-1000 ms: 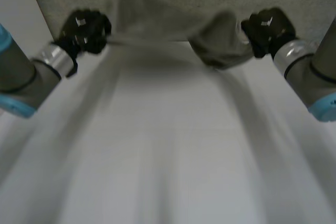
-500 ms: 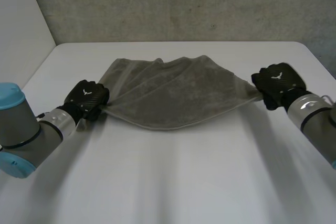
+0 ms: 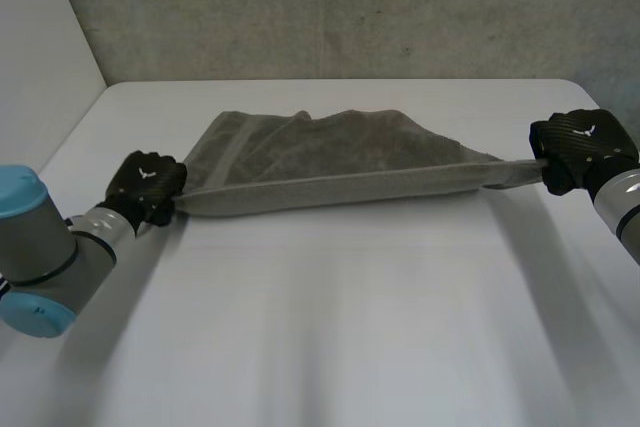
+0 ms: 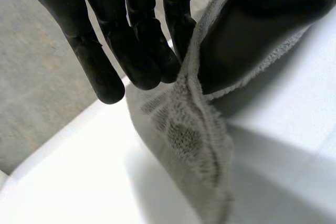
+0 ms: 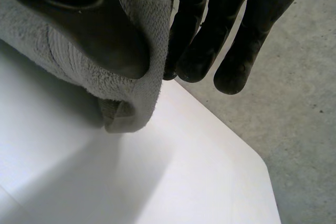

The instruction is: Fold the towel.

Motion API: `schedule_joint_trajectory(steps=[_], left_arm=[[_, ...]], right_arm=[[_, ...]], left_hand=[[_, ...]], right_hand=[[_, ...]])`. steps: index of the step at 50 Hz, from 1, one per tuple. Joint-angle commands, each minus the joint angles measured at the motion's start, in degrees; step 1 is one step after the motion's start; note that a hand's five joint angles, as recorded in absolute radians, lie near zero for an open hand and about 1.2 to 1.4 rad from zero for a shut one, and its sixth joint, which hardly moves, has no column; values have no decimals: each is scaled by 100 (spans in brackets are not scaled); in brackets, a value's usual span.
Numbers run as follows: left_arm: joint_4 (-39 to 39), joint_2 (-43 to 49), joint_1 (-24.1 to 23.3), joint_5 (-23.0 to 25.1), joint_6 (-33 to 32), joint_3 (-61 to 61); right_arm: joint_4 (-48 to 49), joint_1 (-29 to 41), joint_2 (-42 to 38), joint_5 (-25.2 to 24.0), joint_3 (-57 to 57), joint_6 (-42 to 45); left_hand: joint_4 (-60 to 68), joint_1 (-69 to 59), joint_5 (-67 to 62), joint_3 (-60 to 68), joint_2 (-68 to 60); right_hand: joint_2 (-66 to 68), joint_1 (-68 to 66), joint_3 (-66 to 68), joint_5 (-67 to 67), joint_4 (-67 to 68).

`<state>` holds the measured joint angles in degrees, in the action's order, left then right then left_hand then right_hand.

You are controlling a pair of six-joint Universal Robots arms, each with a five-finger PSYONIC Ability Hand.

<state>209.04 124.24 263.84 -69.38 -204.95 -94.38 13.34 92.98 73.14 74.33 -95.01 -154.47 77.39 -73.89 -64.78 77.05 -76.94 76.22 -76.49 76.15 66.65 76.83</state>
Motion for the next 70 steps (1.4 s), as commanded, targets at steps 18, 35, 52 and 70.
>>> schedule_joint_trajectory(steps=[18,35,52,70], left_arm=[[-1849,-3643,80,997,456,-151],[-5040,871,-518,-188,351,5195],[-1296,277,-738,-533,1256,6532],[-1085,434,17,504,1072,2392]], right_arm=[[-3707,-43,1580,-850,2056,216],[-4192,1160,-2459,1513,5627,2431],[-675,1319,-1620,1348,5978,1103],[-754,941,-1504,-286,2507,1120]], left_hand=[[261,-611,-522,295,-306],[261,-611,-522,295,-306],[261,-611,-522,295,-306],[261,-611,-522,295,-306]], right_hand=[[378,-351,385,335,317],[378,-351,385,335,317],[378,-351,385,335,317],[378,-351,385,335,317]])
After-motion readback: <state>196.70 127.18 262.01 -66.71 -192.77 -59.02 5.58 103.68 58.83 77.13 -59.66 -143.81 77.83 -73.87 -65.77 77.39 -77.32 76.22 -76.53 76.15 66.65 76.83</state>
